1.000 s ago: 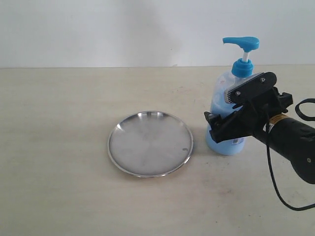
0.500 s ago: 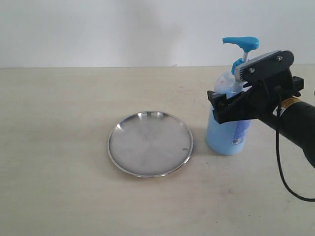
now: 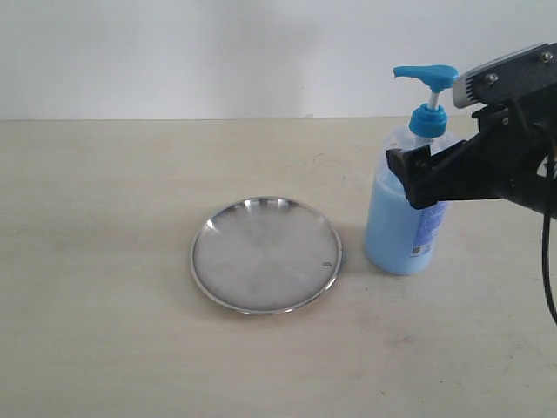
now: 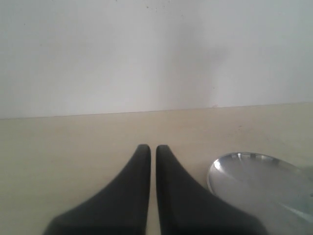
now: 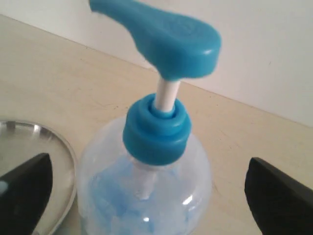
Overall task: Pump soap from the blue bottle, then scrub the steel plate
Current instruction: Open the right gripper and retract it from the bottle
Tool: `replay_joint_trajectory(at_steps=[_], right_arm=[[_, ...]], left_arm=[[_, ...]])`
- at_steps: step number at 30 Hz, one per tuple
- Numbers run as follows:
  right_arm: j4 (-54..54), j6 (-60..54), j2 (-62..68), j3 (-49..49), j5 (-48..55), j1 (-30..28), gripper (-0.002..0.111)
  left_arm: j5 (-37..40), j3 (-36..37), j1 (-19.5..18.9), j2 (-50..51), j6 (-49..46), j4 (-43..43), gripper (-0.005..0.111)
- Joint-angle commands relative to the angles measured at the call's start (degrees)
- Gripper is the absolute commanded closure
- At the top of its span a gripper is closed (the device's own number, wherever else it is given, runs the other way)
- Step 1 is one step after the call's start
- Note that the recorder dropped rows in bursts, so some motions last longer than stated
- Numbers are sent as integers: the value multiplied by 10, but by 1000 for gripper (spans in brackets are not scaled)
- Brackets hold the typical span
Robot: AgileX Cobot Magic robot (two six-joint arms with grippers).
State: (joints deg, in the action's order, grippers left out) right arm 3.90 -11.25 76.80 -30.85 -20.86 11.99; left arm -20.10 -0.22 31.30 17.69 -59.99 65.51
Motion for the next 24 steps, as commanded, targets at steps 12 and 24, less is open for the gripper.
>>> replay_joint_trajectory(at_steps=[12,24], right_arm=[[1,38,-502,0,365,0,107],[105,141,-749,181,409,0,107]], left_arm=[[-171,-62,-2,-39,-67,-88,103],[-100,-65,-2,-177,-262,218,103]])
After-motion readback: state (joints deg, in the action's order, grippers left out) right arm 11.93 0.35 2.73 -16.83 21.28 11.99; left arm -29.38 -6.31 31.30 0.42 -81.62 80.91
